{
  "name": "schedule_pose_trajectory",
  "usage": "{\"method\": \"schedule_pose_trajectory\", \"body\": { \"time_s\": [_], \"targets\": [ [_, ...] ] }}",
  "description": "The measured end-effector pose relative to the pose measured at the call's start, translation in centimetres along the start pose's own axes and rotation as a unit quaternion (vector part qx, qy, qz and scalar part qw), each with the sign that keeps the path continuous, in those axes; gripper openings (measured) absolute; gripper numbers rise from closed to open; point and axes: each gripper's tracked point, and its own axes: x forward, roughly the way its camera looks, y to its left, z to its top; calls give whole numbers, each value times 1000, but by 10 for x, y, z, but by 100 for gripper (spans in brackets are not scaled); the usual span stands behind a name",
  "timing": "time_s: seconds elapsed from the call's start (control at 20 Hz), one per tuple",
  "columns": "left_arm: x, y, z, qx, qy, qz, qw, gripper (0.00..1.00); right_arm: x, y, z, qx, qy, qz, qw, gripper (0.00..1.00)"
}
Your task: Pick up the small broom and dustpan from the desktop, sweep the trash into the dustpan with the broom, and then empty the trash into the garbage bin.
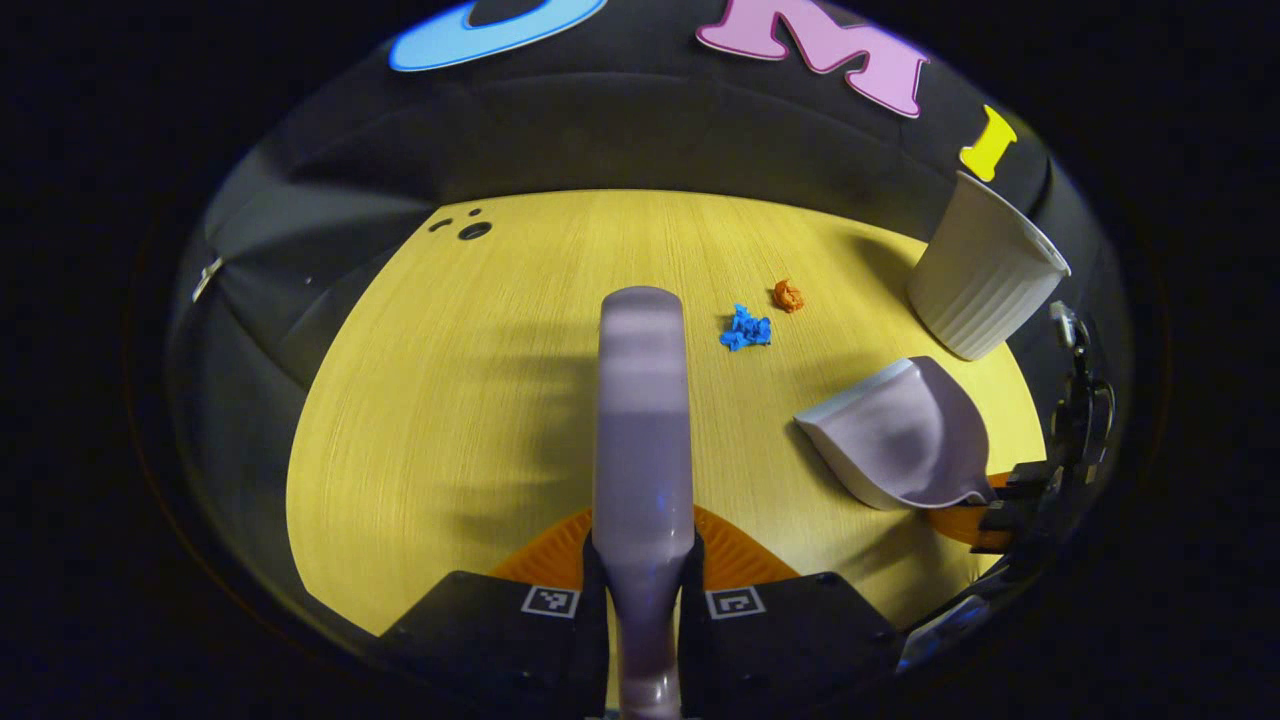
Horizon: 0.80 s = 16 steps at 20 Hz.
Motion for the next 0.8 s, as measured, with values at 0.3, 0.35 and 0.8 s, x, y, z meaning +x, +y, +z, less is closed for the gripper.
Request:
{"method": "schedule_pose_trajectory", "body": {
  "time_s": [0.3, 0.35, 0.8],
  "targets": [
    [69, -5, 64, 88, 29, -14, 996, 31, -19, -19, 12, -51, -8, 15, 999, 37],
    [83, -3, 73, 109, 34, -11, 993, 32, -21, -23, 12, -60, -8, 18, 998, 37],
    [141, -48, 128, 298, 74, -83, 948, 32, -19, -35, -2, -104, 17, 40, 994, 37]
  ]
}}
